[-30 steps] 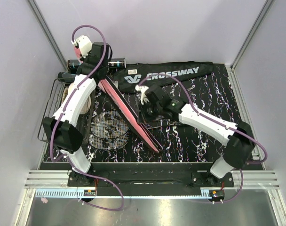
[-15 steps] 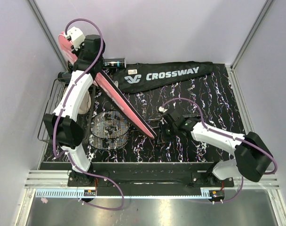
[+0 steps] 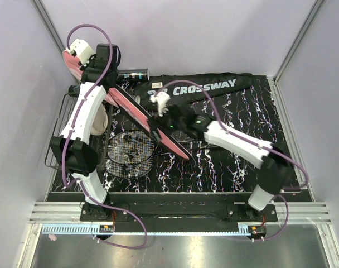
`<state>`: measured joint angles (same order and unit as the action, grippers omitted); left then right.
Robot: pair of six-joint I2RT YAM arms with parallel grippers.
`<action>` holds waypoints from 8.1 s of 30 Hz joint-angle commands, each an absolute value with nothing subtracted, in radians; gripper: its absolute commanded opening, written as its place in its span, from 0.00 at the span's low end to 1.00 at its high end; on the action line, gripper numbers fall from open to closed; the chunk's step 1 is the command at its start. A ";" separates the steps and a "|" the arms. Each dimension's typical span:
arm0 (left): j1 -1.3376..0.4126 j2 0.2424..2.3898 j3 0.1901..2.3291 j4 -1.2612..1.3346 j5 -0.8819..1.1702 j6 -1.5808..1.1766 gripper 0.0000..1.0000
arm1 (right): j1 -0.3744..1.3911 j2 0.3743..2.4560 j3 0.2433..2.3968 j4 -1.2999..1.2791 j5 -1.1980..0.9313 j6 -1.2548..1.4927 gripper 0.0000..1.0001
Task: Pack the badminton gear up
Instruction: Zip the racket bag at the center of the board, then place the racket bag at the center of the board, then pick up the racket bag from the center of the board, then open the racket bag at the center of the board.
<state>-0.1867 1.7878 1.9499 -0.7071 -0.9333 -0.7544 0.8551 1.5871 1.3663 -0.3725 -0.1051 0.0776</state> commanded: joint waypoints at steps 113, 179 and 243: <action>-0.788 2.014 1.090 1.128 -0.790 -0.442 0.00 | -0.222 2.136 2.540 -0.318 -0.333 1.074 0.00; -0.468 1.905 1.555 0.328 0.520 -1.040 0.85 | -0.216 1.548 1.111 0.690 -0.942 0.680 0.00; -0.497 1.706 2.016 -0.649 -0.360 -0.796 0.00 | 0.623 1.491 1.474 -0.190 -0.204 0.337 0.97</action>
